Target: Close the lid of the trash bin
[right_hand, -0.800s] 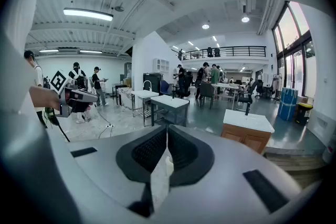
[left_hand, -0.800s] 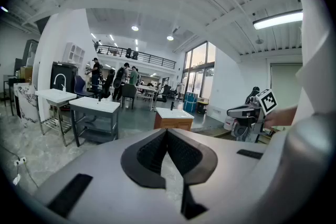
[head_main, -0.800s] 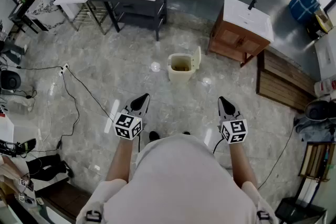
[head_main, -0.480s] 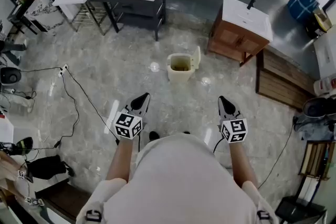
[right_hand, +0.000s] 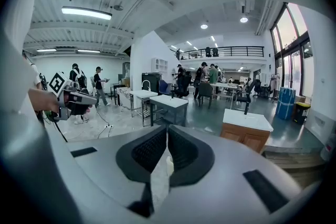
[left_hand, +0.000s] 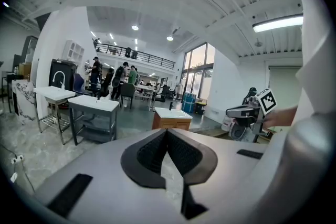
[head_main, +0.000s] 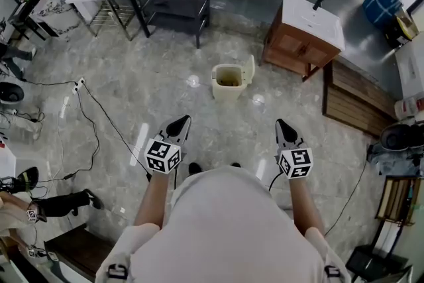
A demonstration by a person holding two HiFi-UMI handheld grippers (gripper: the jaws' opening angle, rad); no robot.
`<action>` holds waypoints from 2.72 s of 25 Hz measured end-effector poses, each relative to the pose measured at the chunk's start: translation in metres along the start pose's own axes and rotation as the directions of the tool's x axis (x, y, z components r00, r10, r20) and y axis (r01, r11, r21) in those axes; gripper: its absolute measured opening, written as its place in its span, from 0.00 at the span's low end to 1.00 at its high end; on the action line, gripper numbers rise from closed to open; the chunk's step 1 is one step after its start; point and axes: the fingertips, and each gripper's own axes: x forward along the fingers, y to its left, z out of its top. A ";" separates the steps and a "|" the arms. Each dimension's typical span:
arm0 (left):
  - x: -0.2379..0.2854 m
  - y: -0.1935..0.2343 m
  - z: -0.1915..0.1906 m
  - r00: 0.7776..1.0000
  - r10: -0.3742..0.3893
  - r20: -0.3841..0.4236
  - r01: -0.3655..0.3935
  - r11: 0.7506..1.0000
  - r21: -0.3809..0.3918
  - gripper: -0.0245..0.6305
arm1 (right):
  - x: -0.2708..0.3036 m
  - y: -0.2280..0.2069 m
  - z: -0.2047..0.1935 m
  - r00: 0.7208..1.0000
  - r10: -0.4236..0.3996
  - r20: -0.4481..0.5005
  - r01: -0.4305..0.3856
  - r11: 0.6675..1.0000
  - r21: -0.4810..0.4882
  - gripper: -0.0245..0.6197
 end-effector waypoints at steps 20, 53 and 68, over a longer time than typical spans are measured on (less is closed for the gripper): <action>-0.049 0.051 -0.019 0.996 -0.067 -0.051 0.068 0.998 0.008 0.06 | 0.015 0.079 -0.004 0.998 -0.056 -0.033 0.056 0.998 0.016 0.09; 0.075 0.104 0.011 0.997 -0.005 -0.076 0.003 1.000 -0.031 0.06 | 0.151 0.003 0.011 0.995 0.039 -0.089 -0.037 0.999 0.031 0.10; 0.164 0.112 0.034 0.994 0.046 -0.099 -0.048 0.999 -0.019 0.06 | 0.223 -0.062 0.011 0.985 0.125 -0.118 -0.125 0.992 0.011 0.09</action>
